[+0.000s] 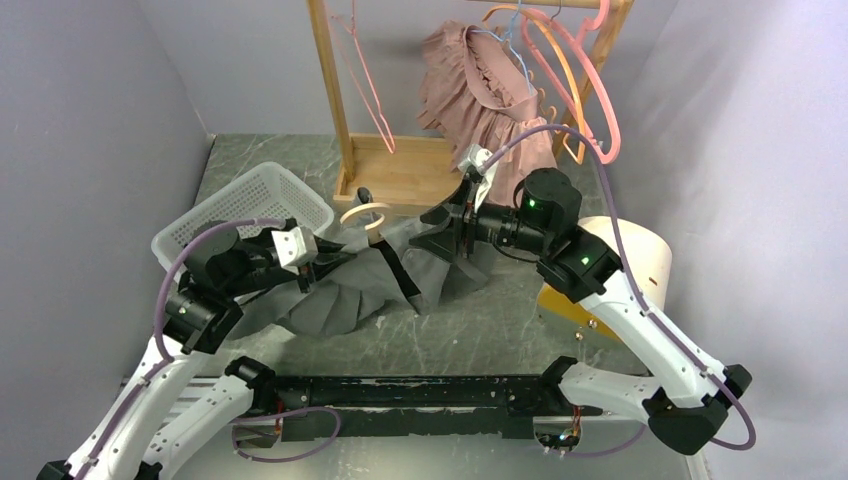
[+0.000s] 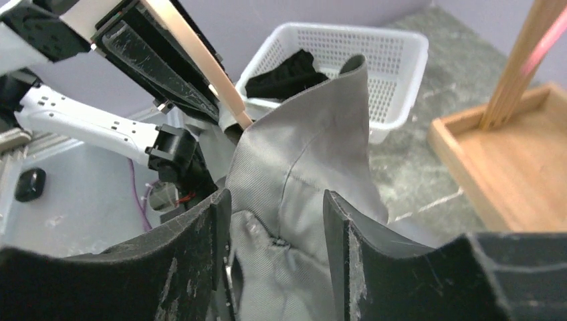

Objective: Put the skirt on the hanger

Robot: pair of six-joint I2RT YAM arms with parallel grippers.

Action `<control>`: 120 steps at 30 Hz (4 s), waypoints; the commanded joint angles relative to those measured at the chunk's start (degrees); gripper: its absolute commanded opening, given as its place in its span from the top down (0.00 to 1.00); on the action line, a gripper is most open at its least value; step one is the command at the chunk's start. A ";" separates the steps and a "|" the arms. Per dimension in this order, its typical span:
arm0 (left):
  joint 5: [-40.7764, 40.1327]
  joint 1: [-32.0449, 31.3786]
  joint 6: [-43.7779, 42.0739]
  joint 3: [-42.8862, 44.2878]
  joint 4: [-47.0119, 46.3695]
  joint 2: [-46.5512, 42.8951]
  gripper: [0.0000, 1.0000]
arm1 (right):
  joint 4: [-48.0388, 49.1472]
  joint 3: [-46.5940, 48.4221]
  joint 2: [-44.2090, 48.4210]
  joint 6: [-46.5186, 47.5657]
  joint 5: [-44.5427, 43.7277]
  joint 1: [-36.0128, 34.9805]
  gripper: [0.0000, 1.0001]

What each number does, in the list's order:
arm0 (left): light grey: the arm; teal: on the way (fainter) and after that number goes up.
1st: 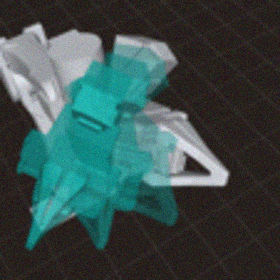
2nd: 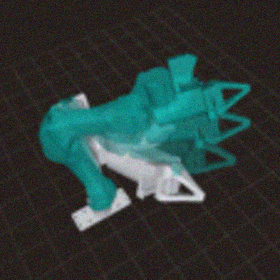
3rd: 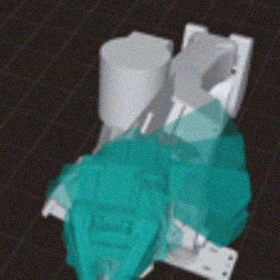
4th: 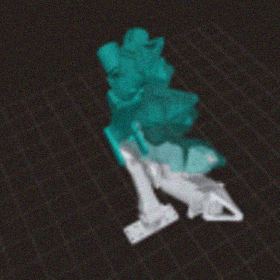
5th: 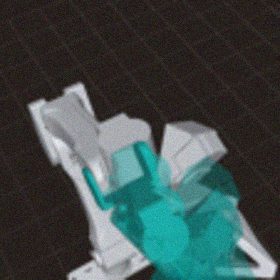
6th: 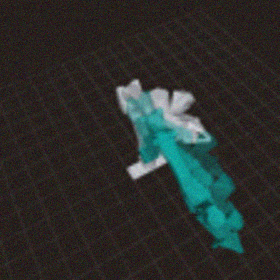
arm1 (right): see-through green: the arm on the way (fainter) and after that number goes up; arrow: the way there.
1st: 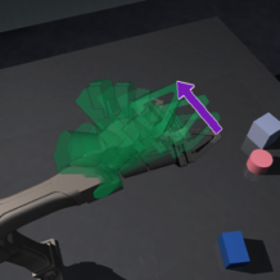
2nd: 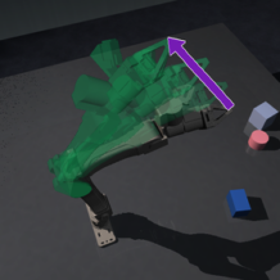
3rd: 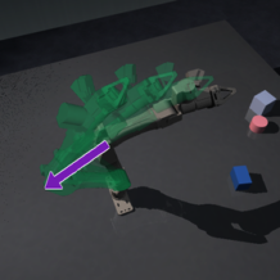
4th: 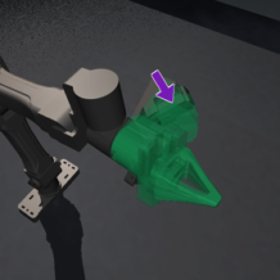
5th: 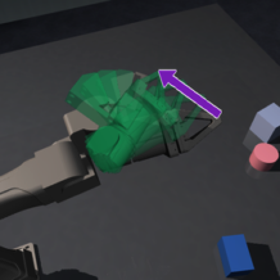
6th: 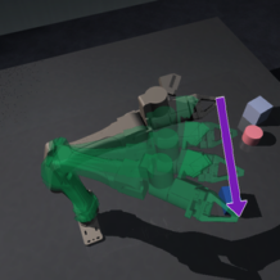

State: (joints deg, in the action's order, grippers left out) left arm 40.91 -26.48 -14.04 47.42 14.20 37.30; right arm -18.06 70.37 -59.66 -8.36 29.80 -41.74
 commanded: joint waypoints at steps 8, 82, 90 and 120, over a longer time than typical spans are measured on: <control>4.41 -0.06 -2.87 11.11 7.61 -1.35 0.93 | -1.09 3.91 -4.27 21.69 3.25 -0.13 0.32; -39.71 -0.06 0.05 18.37 19.71 -5.90 0.47 | -14.79 8.57 1.45 22.90 1.19 -1.51 1.00; -42.76 -0.06 8.90 16.99 10.84 -5.78 0.28 | -13.52 7.19 0.07 13.35 -10.96 -1.58 1.00; -29.79 -0.06 26.23 9.54 3.70 -3.39 0.22 | -14.33 49.60 -31.70 4.67 -45.85 7.13 1.00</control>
State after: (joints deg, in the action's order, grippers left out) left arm 8.14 -26.79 11.05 55.88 19.20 35.92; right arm -40.82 111.11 -87.18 -7.16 -16.25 -36.60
